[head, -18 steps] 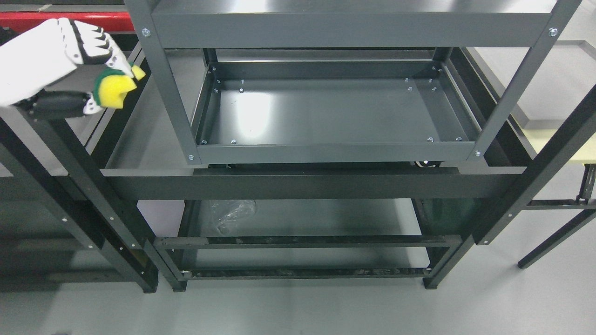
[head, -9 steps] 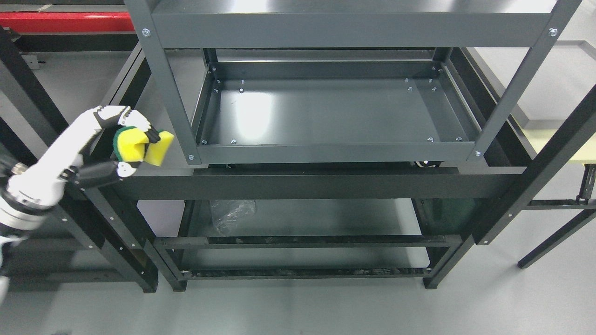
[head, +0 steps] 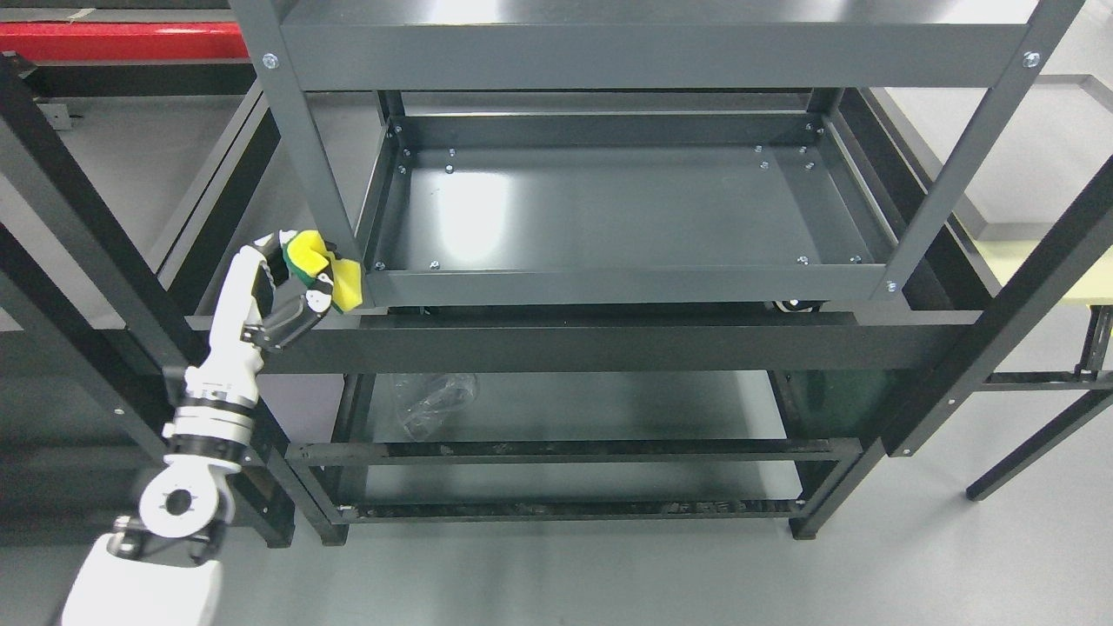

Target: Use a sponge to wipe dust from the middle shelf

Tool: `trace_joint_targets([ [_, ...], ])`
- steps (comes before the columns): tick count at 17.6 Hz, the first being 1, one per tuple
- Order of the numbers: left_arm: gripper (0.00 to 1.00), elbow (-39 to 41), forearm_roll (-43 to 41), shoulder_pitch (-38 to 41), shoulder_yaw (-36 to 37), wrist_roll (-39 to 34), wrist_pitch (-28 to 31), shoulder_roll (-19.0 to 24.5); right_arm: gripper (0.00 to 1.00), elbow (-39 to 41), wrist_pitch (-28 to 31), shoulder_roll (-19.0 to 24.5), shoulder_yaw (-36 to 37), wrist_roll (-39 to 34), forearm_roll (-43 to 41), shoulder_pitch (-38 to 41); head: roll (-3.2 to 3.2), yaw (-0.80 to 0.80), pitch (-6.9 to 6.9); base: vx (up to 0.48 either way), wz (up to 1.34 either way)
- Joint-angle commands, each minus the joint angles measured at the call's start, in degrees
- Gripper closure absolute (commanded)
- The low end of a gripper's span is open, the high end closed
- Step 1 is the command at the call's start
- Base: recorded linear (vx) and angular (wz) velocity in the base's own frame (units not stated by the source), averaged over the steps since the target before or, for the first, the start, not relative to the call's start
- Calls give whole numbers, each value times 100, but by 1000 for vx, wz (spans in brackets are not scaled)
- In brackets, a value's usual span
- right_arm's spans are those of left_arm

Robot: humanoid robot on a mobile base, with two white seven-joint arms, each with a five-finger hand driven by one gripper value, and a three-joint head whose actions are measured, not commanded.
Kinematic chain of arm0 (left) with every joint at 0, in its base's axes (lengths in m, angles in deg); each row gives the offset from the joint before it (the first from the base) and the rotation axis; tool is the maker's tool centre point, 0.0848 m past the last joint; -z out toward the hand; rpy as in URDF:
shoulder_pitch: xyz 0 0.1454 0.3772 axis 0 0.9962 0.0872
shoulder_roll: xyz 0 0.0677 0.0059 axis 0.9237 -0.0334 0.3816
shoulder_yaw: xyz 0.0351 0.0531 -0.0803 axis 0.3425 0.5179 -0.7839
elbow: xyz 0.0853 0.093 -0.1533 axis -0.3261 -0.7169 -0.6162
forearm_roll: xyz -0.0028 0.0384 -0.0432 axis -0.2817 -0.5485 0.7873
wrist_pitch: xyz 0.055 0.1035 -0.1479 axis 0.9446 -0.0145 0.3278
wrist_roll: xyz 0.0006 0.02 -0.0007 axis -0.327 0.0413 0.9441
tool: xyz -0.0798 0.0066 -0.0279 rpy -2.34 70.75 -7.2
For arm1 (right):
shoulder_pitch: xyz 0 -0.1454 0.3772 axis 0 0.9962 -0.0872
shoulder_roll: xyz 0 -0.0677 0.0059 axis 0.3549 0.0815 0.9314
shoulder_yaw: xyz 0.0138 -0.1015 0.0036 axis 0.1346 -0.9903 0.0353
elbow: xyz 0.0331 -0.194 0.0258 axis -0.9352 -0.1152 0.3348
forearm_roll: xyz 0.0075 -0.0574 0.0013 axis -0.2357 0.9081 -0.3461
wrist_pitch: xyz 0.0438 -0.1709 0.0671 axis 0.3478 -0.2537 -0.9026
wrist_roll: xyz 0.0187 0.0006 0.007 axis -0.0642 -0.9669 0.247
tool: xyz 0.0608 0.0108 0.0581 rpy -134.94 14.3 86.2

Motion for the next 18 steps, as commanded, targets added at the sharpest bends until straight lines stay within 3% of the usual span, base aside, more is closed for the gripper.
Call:
trace_joint_targets([
  [1,100,691,219,-233,1101,-714,836,-1346,0,100,415,-100,0,8,0,1,0,0,0,0,0],
  [3,100,859,414,-453,1331,-557,828,-1346,0,100,415,-100,0,0,0,1,0,0,0,0,0],
  [7,100,992,1232,-341,1341,647,819,-1346,0,100,415,-100,0,0,0,1,0,0,0,0,0],
  [14,100,625,143,-480,-249,789,1065,-1346,0,100,415,-100,0,0,0,1,0,0,1,0,0],
  [18,100,-98,133,-62,-338,859,-14,-1346,0,100,415,-100,0,0,0,1,0,0,1,0,0],
])
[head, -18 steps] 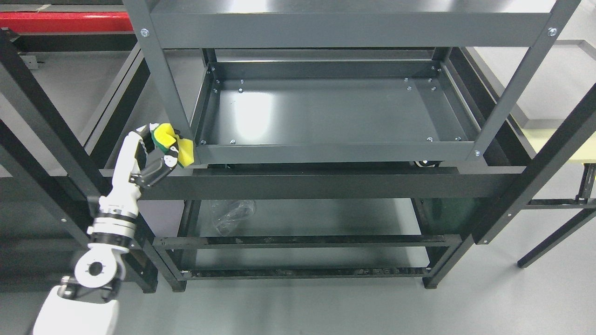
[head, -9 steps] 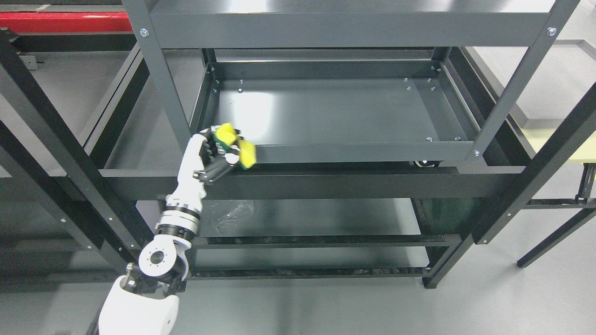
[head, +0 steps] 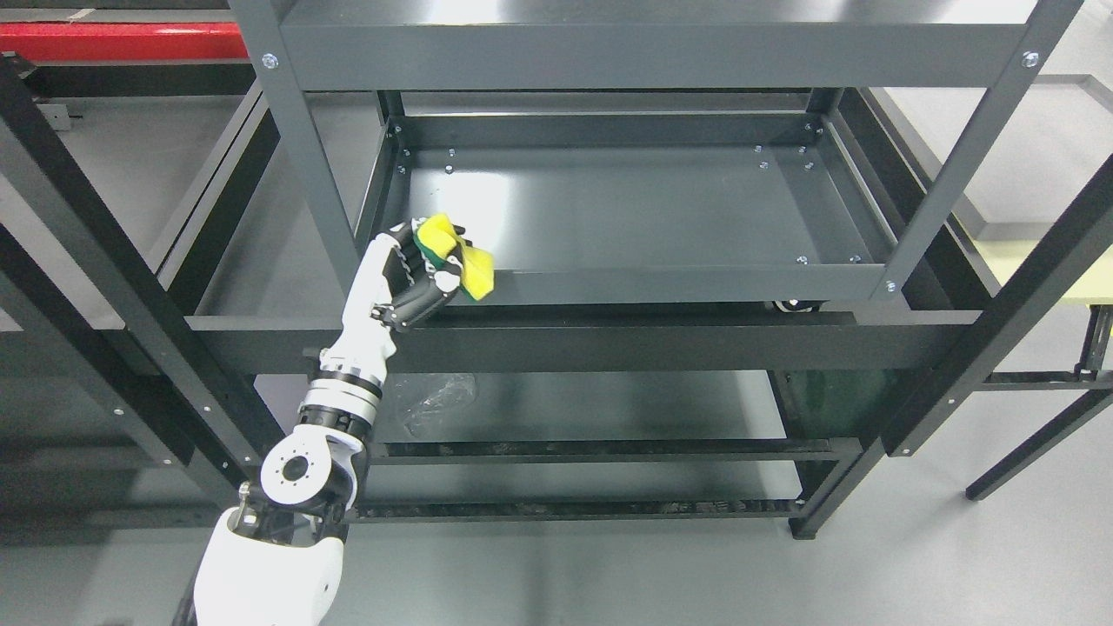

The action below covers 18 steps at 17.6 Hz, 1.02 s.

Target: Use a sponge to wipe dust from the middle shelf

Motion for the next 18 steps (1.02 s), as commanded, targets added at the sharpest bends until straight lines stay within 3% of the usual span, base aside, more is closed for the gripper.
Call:
trace_joint_targets([
  [1,100,-560,-191,631,-599,239,-624,-129,0,100,415,-100,0,2,0,2,0,0,0,0,0],
  [5,100,-524,-103,740,-829,565,-818,-129,0,100,415,-100,0,2,0,2,0,0,0,0,0],
  [18,100,-217,-50,643,-714,513,-827,-129,0,100,415,-100,0,10,0,2,0,0,0,2,0],
])
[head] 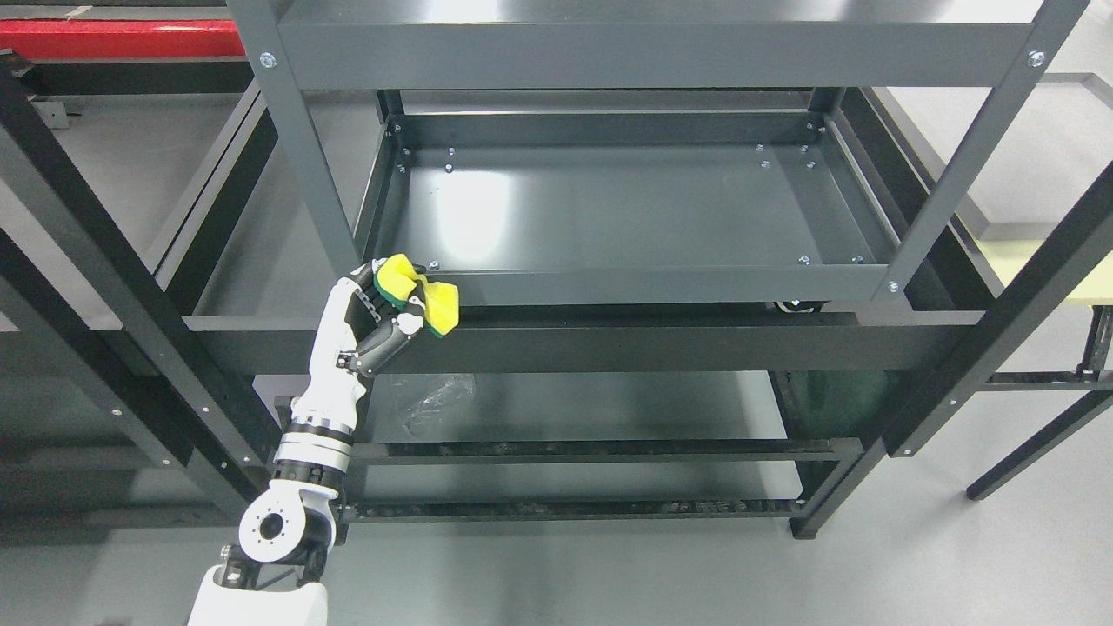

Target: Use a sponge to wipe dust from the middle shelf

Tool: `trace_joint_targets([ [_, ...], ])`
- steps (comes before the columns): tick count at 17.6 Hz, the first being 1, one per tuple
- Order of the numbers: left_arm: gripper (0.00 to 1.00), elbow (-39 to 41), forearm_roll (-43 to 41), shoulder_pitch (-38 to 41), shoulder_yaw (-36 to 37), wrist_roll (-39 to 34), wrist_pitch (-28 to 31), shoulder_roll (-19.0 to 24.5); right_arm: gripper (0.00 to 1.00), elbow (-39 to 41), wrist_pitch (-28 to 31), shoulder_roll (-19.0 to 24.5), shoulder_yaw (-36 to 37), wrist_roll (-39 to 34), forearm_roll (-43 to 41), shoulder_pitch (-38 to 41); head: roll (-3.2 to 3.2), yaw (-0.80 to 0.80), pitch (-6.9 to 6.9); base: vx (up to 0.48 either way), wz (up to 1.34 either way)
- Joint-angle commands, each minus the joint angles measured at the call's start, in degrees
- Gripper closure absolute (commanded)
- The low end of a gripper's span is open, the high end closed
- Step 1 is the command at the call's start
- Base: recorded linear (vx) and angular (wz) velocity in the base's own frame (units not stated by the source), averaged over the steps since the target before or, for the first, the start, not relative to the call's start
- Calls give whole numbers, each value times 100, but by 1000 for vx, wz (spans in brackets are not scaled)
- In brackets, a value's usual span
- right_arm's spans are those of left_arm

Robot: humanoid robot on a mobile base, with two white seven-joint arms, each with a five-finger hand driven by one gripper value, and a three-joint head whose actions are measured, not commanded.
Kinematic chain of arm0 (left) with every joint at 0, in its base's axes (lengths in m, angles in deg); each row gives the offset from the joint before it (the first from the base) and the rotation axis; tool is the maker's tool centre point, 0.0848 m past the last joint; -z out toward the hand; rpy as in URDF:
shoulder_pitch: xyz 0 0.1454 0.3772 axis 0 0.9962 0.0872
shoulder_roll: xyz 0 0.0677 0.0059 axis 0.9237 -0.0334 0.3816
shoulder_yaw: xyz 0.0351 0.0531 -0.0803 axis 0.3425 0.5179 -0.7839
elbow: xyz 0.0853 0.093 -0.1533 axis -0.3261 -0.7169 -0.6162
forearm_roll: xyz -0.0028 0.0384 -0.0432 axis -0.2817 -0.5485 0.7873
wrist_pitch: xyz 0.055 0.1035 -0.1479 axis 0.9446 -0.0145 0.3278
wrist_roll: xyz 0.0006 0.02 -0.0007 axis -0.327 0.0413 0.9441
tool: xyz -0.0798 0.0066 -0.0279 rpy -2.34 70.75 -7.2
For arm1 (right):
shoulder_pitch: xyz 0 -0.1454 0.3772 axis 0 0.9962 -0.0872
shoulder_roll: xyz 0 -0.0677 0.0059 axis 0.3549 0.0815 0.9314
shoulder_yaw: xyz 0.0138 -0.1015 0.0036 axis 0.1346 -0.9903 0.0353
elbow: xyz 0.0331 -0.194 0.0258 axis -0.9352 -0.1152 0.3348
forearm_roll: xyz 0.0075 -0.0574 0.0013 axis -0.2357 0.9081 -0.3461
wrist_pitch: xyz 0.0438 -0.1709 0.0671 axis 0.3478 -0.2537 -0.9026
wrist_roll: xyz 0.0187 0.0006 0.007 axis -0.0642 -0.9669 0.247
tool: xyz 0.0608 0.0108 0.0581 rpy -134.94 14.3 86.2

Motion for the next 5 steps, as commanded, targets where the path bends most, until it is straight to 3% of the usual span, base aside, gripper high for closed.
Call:
trace_joint_targets([
  [1,100,28,6,10,-167,-7,4,65,0,100,415,-100,0,1,0,1,0,0,0,0,0],
  [5,99,28,6,19,-167,2,-4,65,0,100,415,-100,0,1,0,1,0,0,0,5,0],
])
